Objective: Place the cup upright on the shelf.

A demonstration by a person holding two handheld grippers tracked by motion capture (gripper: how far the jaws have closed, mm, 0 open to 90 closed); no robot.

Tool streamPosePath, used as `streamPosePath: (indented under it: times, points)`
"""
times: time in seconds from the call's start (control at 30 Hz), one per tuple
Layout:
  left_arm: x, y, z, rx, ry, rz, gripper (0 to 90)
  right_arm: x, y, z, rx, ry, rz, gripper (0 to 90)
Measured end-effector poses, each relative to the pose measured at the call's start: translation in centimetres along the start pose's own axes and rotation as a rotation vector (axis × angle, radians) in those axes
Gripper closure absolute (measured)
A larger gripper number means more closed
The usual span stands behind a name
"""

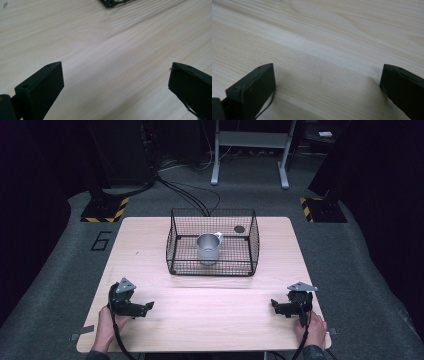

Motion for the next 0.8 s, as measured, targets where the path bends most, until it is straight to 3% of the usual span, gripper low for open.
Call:
streamPosePath:
  times: [0.1, 0.27, 0.5, 0.53, 0.8]
  points:
    - [0.6, 1.1, -0.6, 0.016, -0.026, 0.014, 0.2, 0.0, 0.0, 0.0, 0.000, 0.000, 0.000, 0.0]
    - [1.7, 1.9, -1.4, -0.003, -0.056, 0.050, 0.1, 0.0, 0.0, 0.0, 0.000, 0.000, 0.000, 0.0]
    - [2.7, 2.7, -2.4, -0.018, -0.092, 0.071, 0.1, 0.0, 0.0, 0.0, 0.001, 0.001, -0.001, 0.0]
    - [2.8, 2.7, -2.4, -0.007, -0.107, 0.060, 0.1, 0.0, 0.0, 0.0, 0.001, 0.001, 0.000, 0.0]
    - [2.8, 2.7, -2.5, -0.010, -0.109, 0.056, 0.0, 0.0, 0.0, 0.0, 0.002, 0.000, 0.000, 0.0]
Point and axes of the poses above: each handheld gripper's, and its own axes: z roughly backward along the jaws, y roughly out of its underside, x roughly to its left, the point moved 7 cm from there along -z, roughly forward along the jaws, and after that the axes turned 4 degrees about -y, right-handed, at the moved point
